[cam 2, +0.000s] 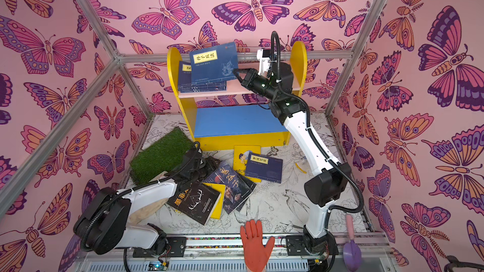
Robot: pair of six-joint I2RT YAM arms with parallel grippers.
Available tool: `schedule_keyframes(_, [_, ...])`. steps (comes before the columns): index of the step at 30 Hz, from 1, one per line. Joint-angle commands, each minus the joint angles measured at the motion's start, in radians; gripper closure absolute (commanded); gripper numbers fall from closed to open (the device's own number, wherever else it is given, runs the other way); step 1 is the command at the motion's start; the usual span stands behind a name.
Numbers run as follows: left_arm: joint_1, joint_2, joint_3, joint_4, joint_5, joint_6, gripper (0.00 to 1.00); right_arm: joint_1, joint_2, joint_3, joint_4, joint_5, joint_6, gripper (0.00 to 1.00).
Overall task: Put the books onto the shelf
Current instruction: 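Raise the book to the pink upper shelf with the right gripper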
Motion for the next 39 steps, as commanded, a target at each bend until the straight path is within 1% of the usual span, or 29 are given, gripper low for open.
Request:
schedule_keyframes(1, [-0.001,-0.019,-0.007,-0.043,-0.017,0.018,0.33,0.034,0.017,0.076,0.067,0.034,0.028,1.00])
schedule_keyframes(6, [-0.001,-0.032,-0.009,-0.061,-0.029,0.026,0.33,0.059,0.073,0.118,0.081,0.045,0.055,1.00])
schedule_keyframes(12, [0.001,-0.050,-0.018,-0.077,-0.042,0.030,0.33,0.067,0.113,0.131,0.103,0.066,0.077,1.00])
schedule_keyframes(19, [0.004,-0.055,-0.015,-0.092,-0.045,0.036,0.33,0.073,0.161,0.162,0.120,0.050,0.118,1.00])
schedule_keyframes(30, [0.008,-0.050,-0.016,-0.097,-0.043,0.036,0.33,0.093,0.187,0.162,0.120,0.041,0.131,0.99])
schedule_keyframes(33, [0.009,-0.050,-0.015,-0.098,-0.041,0.036,0.33,0.096,0.190,0.168,0.094,0.046,0.112,0.95])
schedule_keyframes(35, [0.008,-0.047,-0.016,-0.098,-0.040,0.032,0.33,0.101,0.191,0.186,0.038,0.063,0.079,0.88])
schedule_keyframes(37, [0.009,-0.045,-0.015,-0.098,-0.040,0.029,0.33,0.109,0.190,0.207,-0.028,0.094,0.028,0.78])
schedule_keyframes(39, [0.008,-0.046,-0.015,-0.098,-0.040,0.029,0.33,0.118,0.192,0.227,-0.080,0.122,-0.025,0.73])
